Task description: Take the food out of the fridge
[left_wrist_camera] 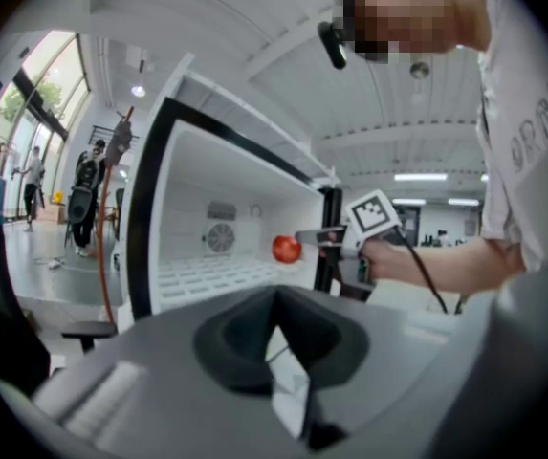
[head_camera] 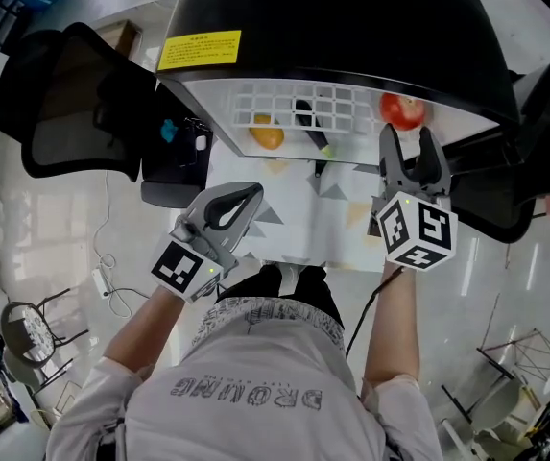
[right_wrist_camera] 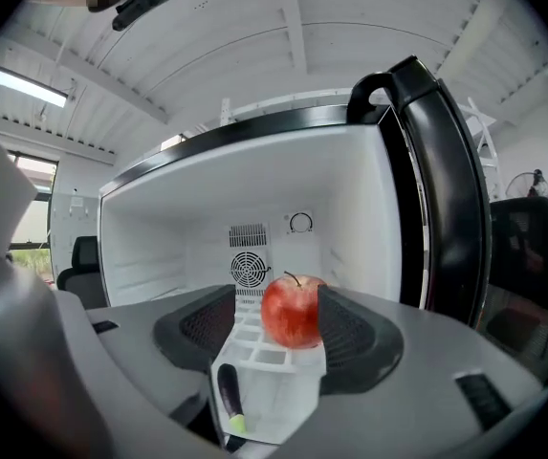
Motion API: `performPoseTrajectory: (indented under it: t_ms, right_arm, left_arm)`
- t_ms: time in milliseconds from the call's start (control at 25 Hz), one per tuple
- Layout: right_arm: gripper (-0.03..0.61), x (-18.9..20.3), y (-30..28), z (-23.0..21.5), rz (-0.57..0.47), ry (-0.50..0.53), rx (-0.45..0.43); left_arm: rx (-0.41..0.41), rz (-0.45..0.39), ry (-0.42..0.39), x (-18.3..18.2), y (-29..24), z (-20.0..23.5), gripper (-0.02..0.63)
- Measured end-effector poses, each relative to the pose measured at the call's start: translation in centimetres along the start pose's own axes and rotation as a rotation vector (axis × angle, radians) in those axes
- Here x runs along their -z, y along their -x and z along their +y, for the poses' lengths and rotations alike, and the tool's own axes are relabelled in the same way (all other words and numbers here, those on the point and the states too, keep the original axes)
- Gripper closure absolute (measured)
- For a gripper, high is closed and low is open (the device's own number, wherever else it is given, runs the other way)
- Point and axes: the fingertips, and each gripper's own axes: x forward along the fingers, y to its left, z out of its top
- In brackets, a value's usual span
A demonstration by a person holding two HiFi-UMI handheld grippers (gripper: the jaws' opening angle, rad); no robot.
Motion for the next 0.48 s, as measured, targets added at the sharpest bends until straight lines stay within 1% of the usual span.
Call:
performPoseTrajectory:
  t_ms: [280,480]
  right_arm:
    - [0.287,0.0,-1.7,-0.6,-0.006,0.032,0.067]
    - [0.272,0.4,-2.7,-0.9,0.004,0.046,0.116]
  left_arm:
    - [0.016,0.030,0.002,0.9,-0.4,0.2,0.607]
    - [0.029,0.042,0.004,1.3,-0.6,0.3,0.607]
